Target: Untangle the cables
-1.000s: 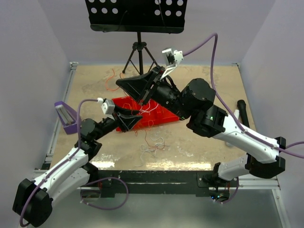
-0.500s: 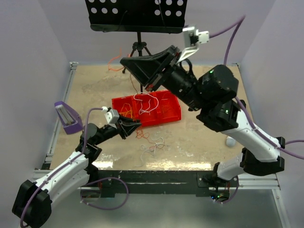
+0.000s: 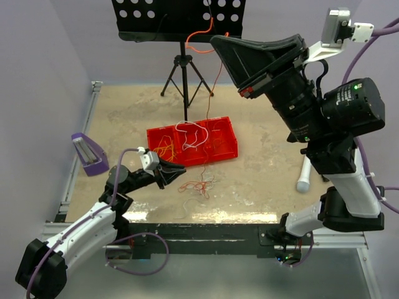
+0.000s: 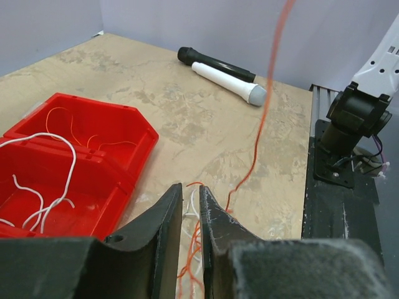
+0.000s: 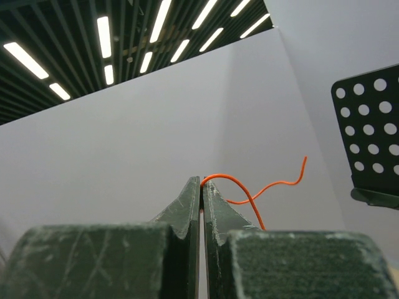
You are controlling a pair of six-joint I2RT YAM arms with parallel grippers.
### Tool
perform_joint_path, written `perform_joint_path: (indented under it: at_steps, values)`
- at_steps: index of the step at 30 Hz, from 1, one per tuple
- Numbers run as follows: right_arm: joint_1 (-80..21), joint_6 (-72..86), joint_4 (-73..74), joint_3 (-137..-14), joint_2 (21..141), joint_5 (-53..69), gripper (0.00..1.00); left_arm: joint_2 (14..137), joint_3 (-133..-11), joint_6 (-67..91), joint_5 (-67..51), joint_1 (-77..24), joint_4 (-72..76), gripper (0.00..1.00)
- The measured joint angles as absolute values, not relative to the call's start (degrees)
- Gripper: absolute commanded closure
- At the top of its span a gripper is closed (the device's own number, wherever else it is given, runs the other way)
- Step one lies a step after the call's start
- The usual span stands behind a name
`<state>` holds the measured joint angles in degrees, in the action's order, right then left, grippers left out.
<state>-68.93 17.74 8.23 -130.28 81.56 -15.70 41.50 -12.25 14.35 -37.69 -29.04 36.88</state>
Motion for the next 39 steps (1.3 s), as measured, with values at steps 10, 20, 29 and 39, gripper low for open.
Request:
perform_joint_path:
  at_steps: [10, 20, 29, 39]
  values:
    - [-68.9, 13.7, 9.8, -136.6, 82.0, -19.9, 1.0, 41.0, -11.6, 13.8, -38.9, -29.0, 35.9, 0.53]
    - [-68.9, 15.2, 7.8, -133.8, 84.3, -16.7, 1.0, 43.3, -15.4, 20.2, -41.6, -31.0, 38.4, 0.03]
    - [-68.9, 19.7, 4.7, -131.5, 91.1, -7.7, 1.0, 46.3, -17.9, 25.5, -41.7, -35.3, 42.0, 0.01]
    - [-68.9, 23.3, 0.3, -130.4, 93.4, -1.1, 1.0, 50.2, -19.2, 25.0, -35.9, -36.0, 43.1, 0.0]
